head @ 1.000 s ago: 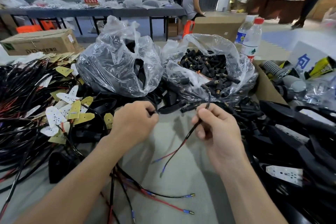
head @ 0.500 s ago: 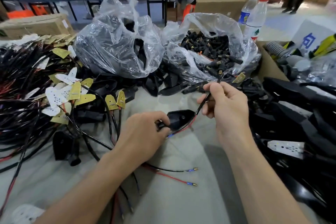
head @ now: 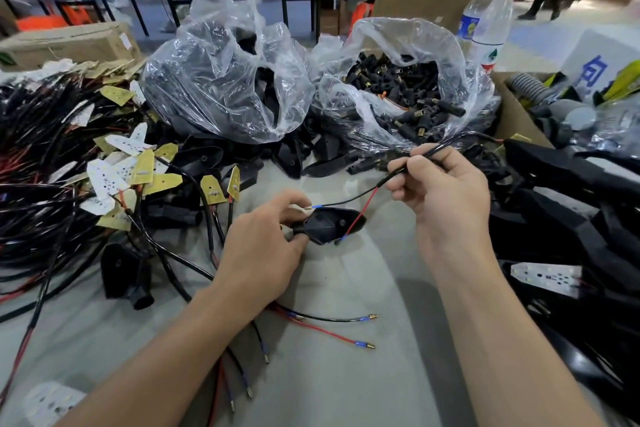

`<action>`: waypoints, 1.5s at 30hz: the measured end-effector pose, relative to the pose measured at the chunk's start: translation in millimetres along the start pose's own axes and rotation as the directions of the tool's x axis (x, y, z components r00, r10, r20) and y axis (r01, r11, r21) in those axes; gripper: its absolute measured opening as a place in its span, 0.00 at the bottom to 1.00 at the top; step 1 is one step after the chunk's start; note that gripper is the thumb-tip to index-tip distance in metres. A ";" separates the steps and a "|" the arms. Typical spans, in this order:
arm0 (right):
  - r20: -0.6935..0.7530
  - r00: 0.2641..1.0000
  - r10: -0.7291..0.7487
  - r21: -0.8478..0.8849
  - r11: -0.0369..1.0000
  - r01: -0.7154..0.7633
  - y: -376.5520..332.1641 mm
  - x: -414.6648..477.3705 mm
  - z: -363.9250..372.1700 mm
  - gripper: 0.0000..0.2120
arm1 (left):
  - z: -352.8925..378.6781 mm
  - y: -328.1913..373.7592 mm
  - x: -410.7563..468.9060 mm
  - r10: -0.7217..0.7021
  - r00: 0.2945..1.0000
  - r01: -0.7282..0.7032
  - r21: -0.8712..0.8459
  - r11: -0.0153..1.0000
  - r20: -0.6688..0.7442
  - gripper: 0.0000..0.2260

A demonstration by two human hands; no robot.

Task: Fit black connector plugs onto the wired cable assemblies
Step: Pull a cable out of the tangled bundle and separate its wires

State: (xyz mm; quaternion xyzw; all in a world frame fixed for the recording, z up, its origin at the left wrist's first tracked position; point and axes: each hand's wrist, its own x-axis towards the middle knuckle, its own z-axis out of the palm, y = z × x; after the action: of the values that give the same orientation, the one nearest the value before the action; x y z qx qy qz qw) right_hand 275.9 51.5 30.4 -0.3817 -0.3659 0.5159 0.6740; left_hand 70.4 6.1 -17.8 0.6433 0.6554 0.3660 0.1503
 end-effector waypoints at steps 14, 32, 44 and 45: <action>-0.056 0.998 0.011 -0.416 0.909 -0.033 11.2 -1.1 0.5 0.11 | -3.9 4.1 0.3 0.008 0.995 -0.018 0.105 0.994 0.095 0.32; 0.106 0.984 0.145 -0.092 0.987 -0.136 4.4 -2.8 6.3 0.12 | 3.6 -4.6 3.3 0.010 1.000 -0.008 -0.067 0.998 0.026 0.12; 0.174 0.964 0.201 -0.430 0.896 -0.109 25.6 -8.8 12.3 0.05 | 2.6 -9.1 4.1 0.017 1.000 -0.017 -0.060 0.998 0.002 0.22; 0.153 0.972 0.181 -0.448 0.889 -0.095 26.2 -7.8 11.0 0.05 | 1.7 -8.7 3.8 0.024 1.000 -0.025 -0.036 0.999 -0.010 0.26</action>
State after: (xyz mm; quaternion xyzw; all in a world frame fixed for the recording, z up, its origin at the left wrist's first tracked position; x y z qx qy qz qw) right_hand 253.6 50.1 11.1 -0.4974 -0.5068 0.5014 0.4944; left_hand 64.6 11.1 -23.8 0.6468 0.6415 0.3826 0.1543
